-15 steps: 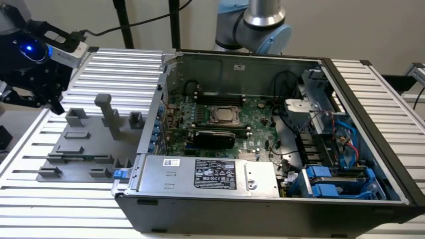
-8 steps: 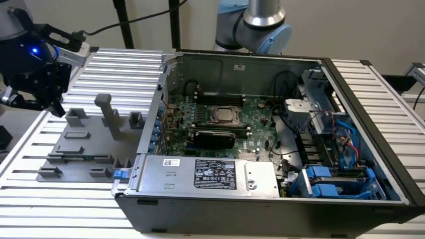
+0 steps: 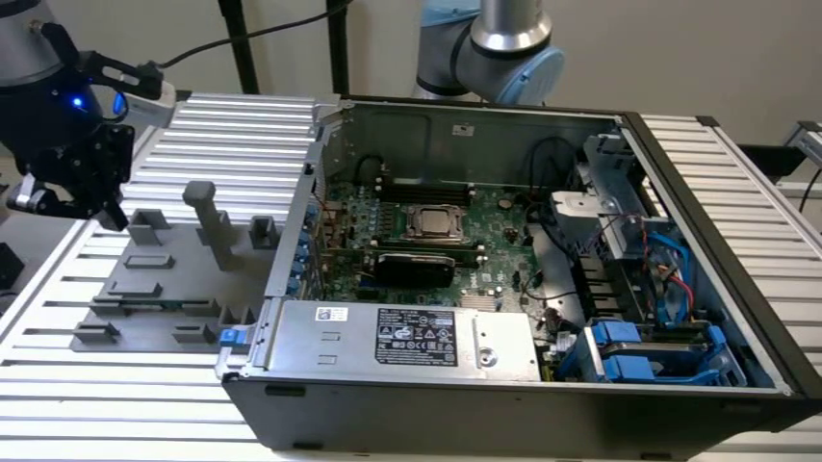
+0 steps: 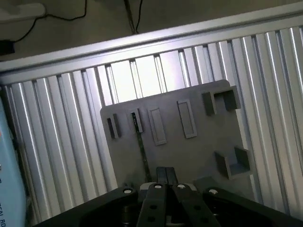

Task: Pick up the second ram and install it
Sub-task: 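Pick up the second ram and move it above second insertion slot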

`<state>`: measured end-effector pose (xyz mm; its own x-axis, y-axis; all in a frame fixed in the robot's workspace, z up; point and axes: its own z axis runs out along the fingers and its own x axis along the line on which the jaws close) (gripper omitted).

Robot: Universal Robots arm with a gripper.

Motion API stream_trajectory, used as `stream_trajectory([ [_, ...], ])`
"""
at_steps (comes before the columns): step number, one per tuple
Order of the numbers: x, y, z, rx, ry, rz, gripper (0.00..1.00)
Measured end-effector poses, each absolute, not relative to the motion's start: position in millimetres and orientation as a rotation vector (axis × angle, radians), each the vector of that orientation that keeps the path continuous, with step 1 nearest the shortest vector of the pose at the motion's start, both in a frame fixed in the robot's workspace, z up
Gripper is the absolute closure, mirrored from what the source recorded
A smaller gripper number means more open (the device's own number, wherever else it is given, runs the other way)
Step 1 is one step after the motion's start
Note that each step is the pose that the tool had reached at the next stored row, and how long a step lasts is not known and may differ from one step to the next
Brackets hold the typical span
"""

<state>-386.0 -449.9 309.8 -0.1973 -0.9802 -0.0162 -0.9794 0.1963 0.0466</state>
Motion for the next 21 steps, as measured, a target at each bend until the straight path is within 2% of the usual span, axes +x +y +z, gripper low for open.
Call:
stream_trajectory([
  [21, -372, -452, 287, 2.236, -2.176, -0.059, 0.89],
])
